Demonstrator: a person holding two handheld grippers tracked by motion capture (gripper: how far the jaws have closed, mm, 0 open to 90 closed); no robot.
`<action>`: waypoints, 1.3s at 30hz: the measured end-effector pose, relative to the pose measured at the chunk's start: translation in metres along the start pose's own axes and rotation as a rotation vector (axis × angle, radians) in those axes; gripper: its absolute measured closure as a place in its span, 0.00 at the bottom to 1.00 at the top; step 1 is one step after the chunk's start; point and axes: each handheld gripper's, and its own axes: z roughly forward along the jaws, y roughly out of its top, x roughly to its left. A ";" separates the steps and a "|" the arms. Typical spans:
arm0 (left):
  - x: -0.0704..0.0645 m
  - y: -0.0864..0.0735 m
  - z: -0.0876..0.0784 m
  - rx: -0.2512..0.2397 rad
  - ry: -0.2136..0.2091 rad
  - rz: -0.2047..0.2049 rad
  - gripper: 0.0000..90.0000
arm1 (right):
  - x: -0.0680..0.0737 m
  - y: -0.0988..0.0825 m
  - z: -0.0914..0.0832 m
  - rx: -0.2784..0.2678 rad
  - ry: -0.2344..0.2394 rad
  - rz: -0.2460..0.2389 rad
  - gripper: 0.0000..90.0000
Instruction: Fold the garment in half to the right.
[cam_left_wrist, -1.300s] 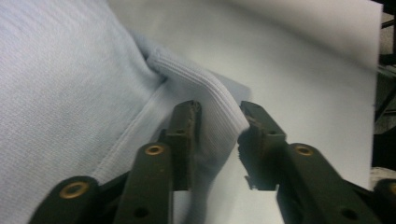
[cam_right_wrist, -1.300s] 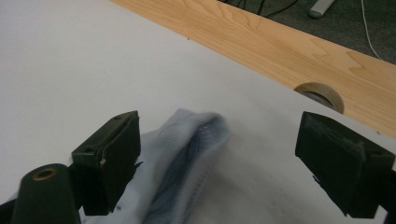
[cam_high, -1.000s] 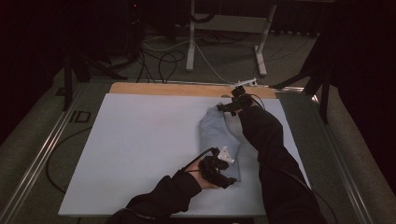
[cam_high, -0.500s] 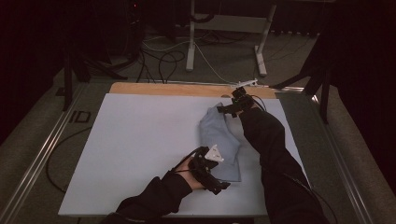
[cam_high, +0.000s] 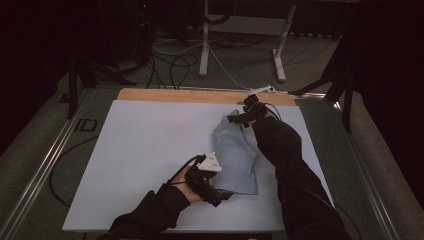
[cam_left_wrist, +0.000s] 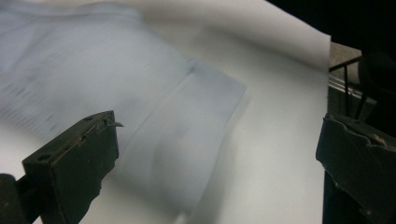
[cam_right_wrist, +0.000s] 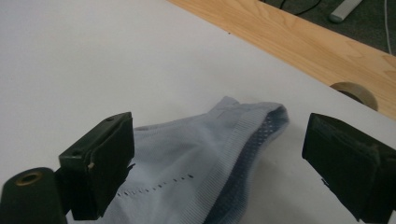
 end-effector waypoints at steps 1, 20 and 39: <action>0.002 -0.004 -0.004 -0.006 0.006 -0.004 0.00 | 0.000 0.000 0.002 0.007 -0.009 -0.005 0.10; 0.037 -0.091 -0.069 -0.069 0.169 -0.125 0.00 | -0.011 -0.002 0.033 0.061 -0.022 0.103 0.17; 0.051 -0.147 -0.113 -0.127 0.259 -0.199 0.00 | -0.024 -0.022 0.041 0.179 -0.010 0.142 0.62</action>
